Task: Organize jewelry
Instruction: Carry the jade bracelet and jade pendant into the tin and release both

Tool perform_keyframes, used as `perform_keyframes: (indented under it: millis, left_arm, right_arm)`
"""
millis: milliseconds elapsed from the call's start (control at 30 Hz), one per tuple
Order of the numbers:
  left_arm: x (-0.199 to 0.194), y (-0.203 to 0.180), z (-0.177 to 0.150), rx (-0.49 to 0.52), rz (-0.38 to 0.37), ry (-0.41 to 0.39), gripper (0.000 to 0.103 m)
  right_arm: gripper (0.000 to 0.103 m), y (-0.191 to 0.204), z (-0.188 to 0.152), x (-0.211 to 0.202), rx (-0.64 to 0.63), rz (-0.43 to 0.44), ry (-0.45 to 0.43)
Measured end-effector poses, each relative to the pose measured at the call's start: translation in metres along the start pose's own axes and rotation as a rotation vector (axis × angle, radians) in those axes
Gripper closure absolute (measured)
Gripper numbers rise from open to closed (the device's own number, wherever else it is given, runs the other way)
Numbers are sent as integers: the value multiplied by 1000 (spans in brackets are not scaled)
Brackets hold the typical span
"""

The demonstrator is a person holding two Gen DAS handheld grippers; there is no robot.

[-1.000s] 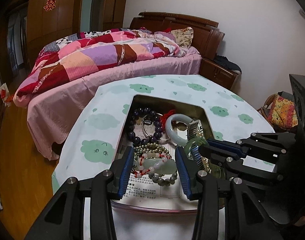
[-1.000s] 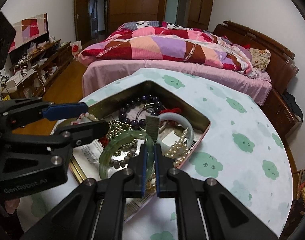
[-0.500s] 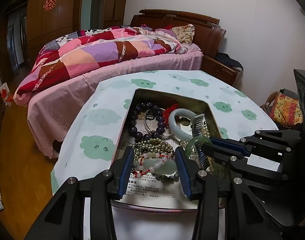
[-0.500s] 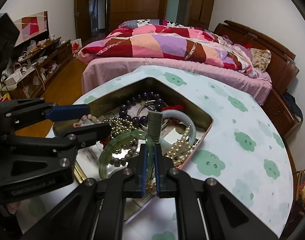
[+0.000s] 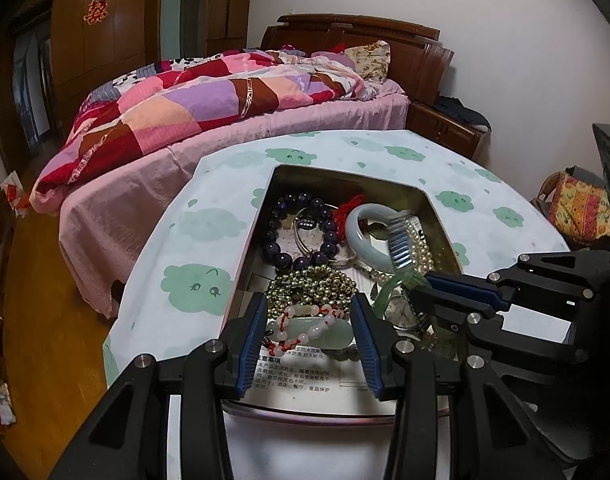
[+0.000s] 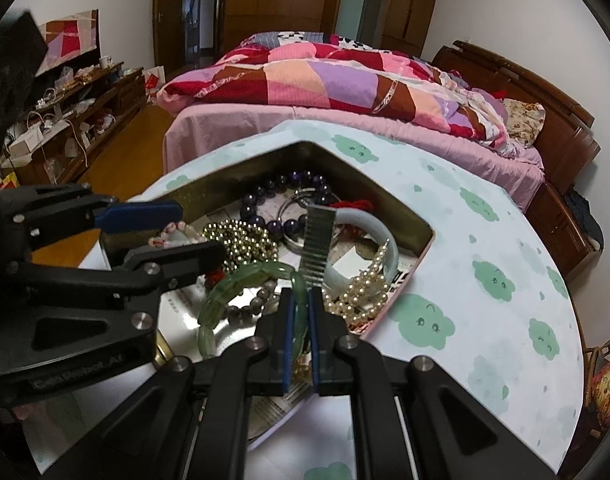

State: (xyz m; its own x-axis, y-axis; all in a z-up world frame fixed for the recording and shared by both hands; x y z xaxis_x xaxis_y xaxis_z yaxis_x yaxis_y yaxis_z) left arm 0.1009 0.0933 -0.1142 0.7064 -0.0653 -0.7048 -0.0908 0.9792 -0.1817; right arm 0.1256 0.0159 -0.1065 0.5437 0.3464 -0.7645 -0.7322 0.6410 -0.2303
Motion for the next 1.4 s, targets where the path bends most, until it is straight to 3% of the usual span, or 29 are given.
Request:
perform_keyframes:
  millis: [1400]
  left_arm:
    - [4,-8,-5,30,-1,9,59]
  right_arm:
    - [91,-2,-7,9,9,4,9]
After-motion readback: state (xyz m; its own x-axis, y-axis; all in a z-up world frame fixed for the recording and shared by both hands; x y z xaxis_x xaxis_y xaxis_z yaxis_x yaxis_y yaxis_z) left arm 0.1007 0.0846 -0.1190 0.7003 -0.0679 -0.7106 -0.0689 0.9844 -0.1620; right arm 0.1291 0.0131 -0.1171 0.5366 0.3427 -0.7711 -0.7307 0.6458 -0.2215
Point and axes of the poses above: each gripper's, at about its wrist camera, not at the fingertips, and x roughly the way its jaws point, y to its left, z to its top, the point moved 5 cm from there along x, roughly the way its jaws point, and after that the axes turned 8 degrees about -x, right-handed, at the moved point
